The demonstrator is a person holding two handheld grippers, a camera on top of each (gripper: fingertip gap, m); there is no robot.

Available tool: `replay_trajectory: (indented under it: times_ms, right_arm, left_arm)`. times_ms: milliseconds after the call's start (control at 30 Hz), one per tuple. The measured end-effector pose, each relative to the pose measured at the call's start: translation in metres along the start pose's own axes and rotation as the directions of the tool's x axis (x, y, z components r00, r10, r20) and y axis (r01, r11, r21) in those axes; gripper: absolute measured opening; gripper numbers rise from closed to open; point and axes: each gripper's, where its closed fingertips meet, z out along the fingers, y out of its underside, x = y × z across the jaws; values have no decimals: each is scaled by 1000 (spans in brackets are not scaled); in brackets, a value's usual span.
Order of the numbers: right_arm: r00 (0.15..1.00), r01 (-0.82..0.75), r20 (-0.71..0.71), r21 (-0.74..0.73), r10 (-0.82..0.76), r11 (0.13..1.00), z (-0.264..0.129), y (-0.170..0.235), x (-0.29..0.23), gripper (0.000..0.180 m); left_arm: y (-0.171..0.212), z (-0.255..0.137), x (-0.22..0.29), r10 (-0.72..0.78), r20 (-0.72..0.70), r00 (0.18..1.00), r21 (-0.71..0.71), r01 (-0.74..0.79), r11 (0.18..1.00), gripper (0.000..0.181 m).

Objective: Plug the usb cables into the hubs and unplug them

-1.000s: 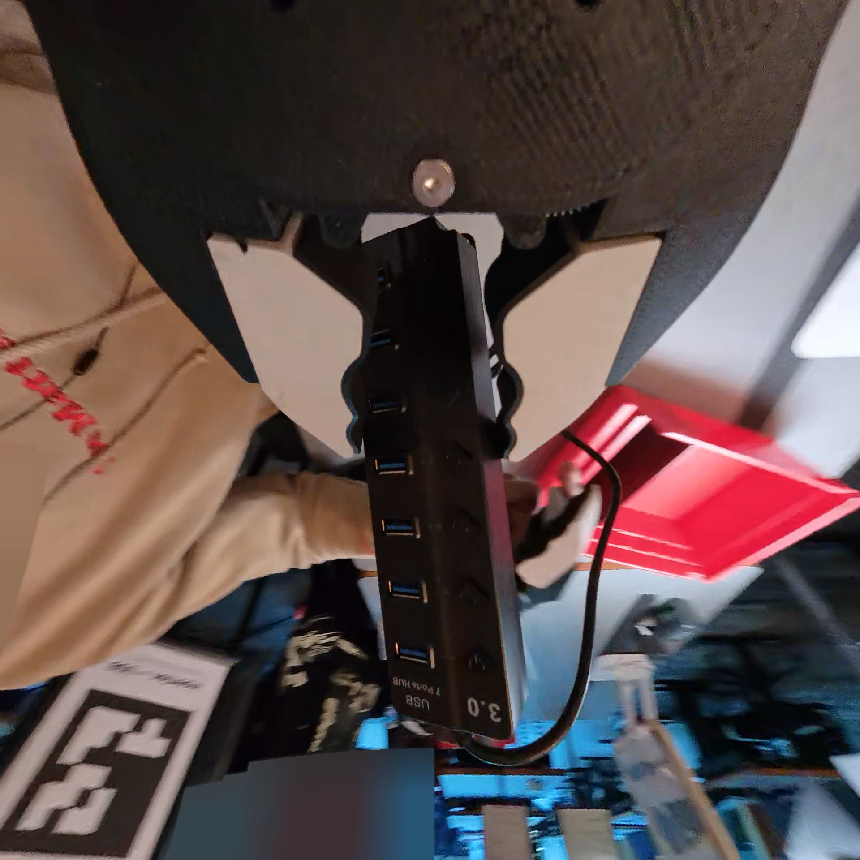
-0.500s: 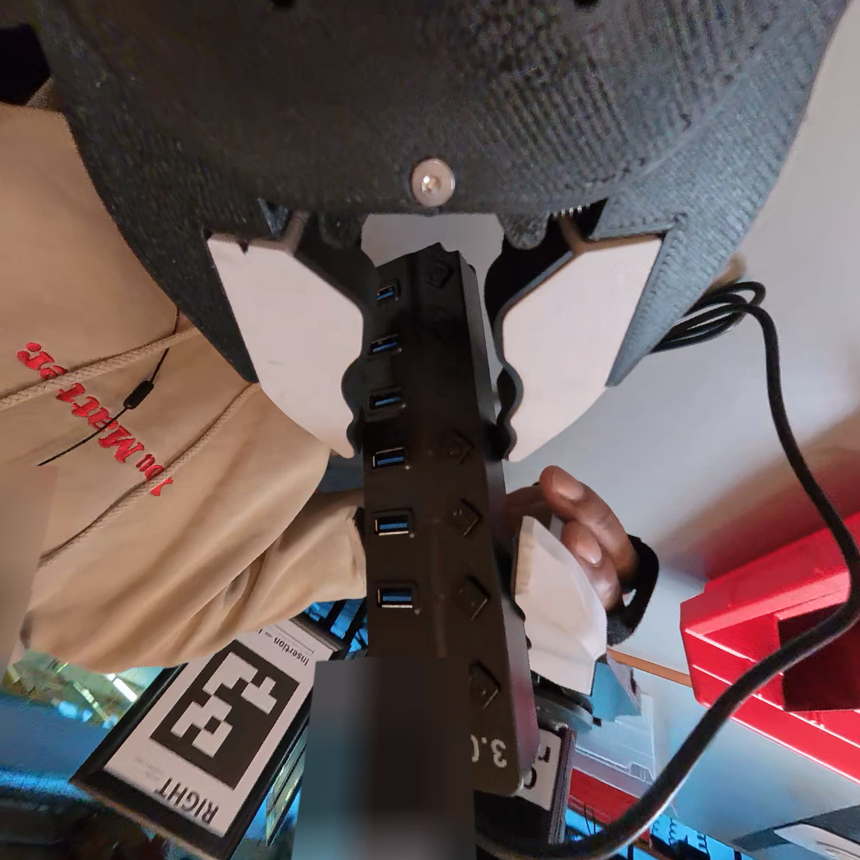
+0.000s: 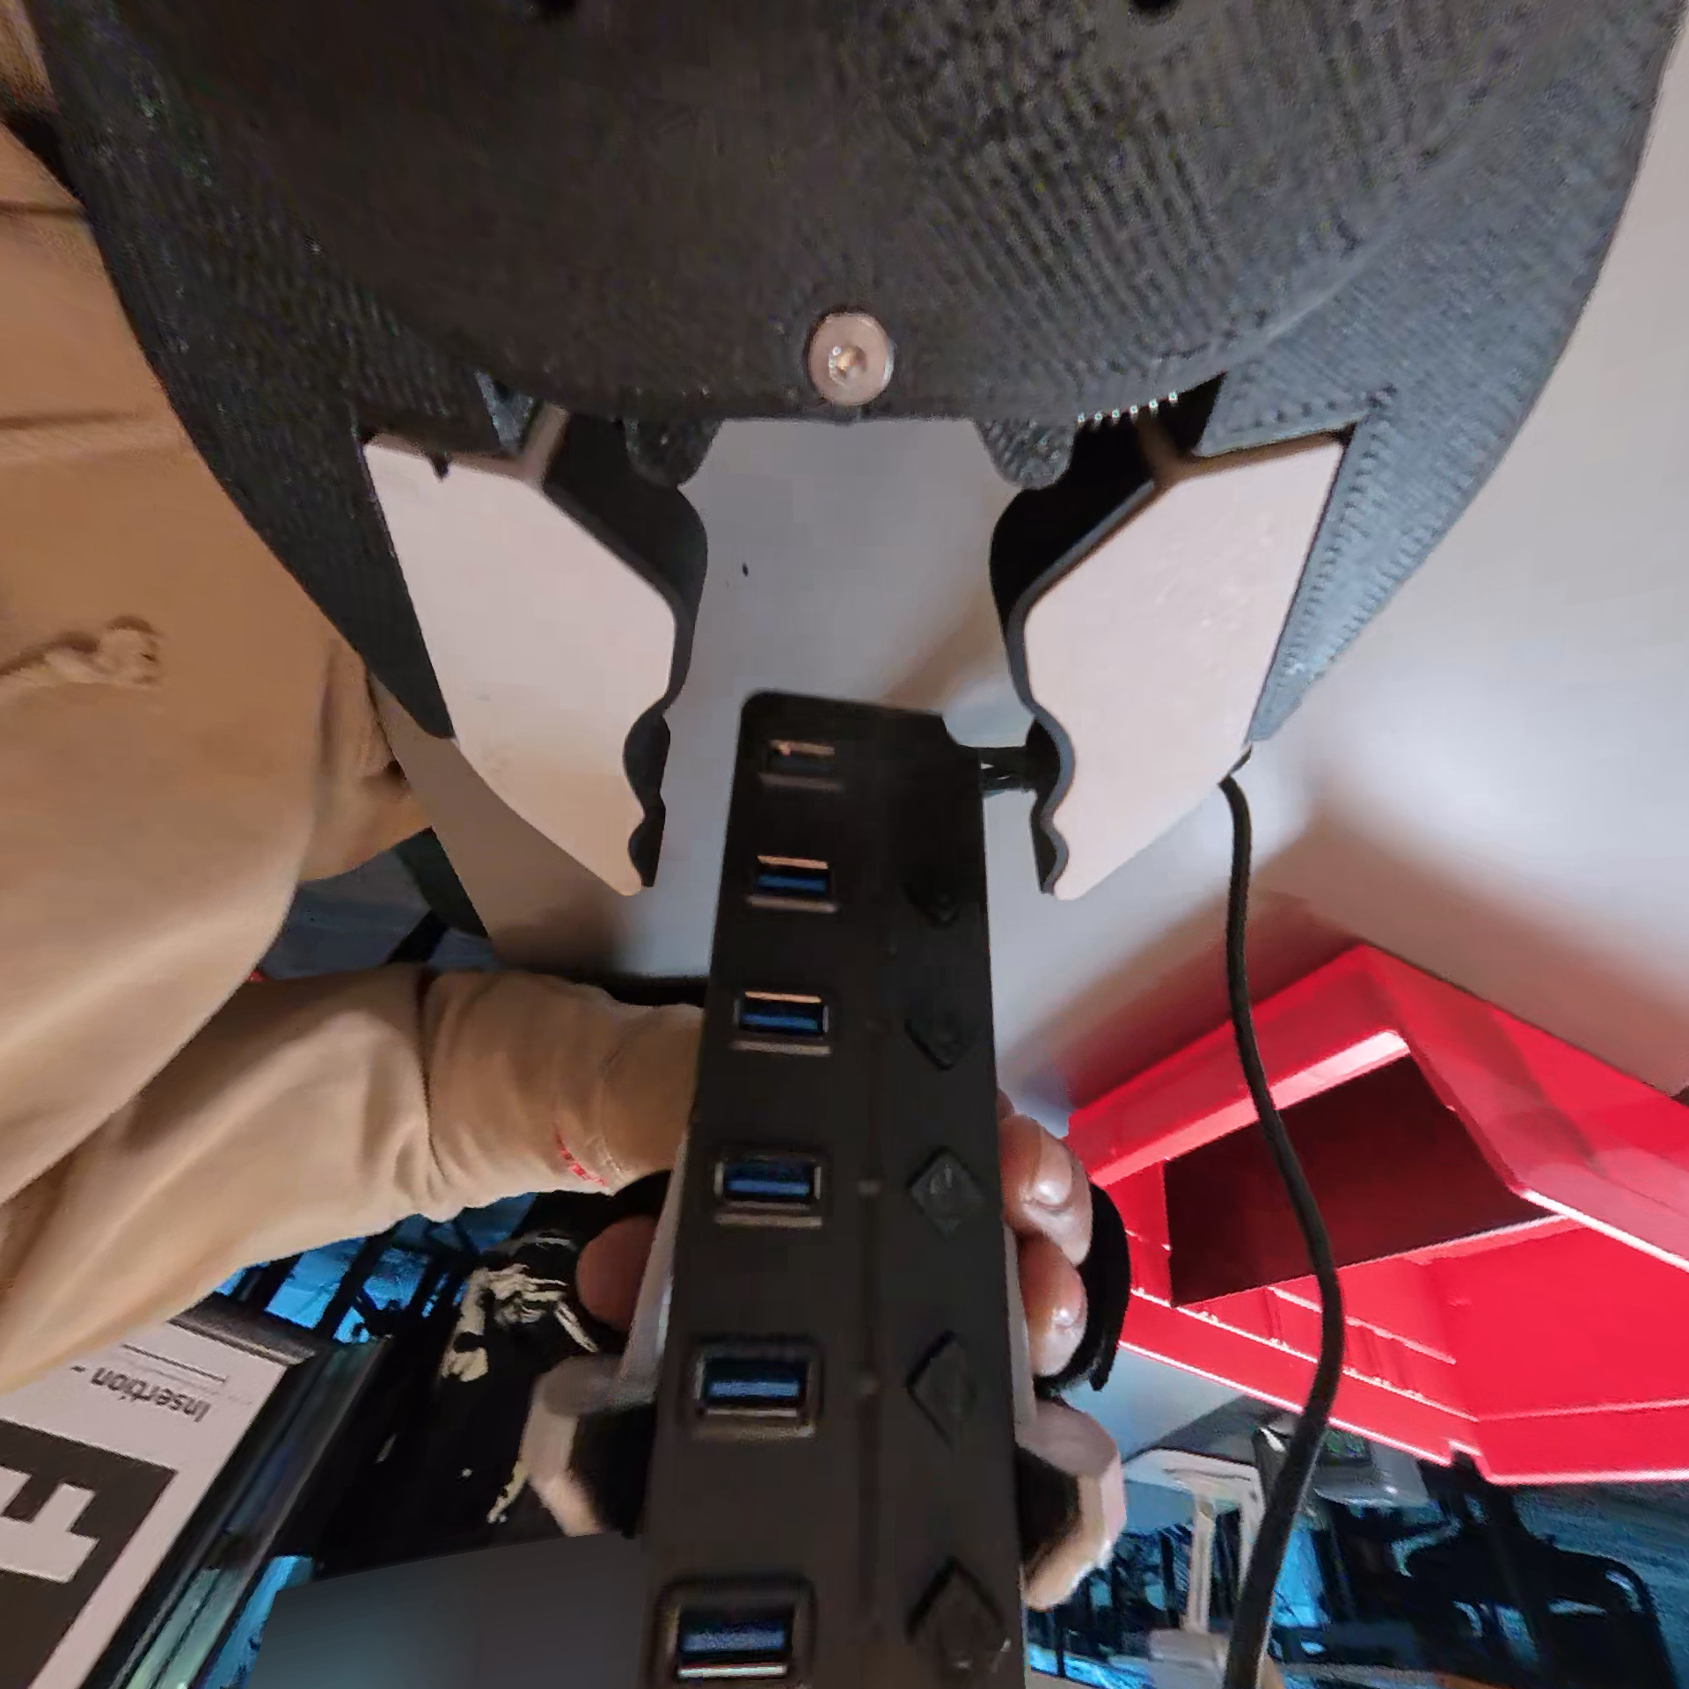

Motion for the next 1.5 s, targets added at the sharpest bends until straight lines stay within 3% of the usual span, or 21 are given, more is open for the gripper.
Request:
replay_trajectory:
  times_ms: [67,133,367,633,1067,1500]
  right_arm:
    - [1000,-8,23,15,8,1000,3,0,-6,55]
    - [1000,13,26,-2,-13,1000,5,2,-8,55]
    - [993,108,-8,-277,-115,955,8,43,0,59]
    - [985,143,-34,-388,-169,911,12,72,5,59]
    - [970,106,-168,-359,-176,927,11,78,24,63]
    - [979,55,-164,-346,-118,937,9,81,25,65]
  left_arm:
    - [0,5,2,16,1,1000,1,-16,1000,75]
    - [3,3,8,60,-20,998,-29,-60,998,55]
    - [7,-19,-9,141,44,989,-72,-138,988,55]
    - [23,-19,-14,175,32,984,-127,-169,977,55]
    - [28,-15,-25,87,133,987,-167,-65,984,55]
    - [32,-10,-26,48,173,984,-182,-16,983,55]
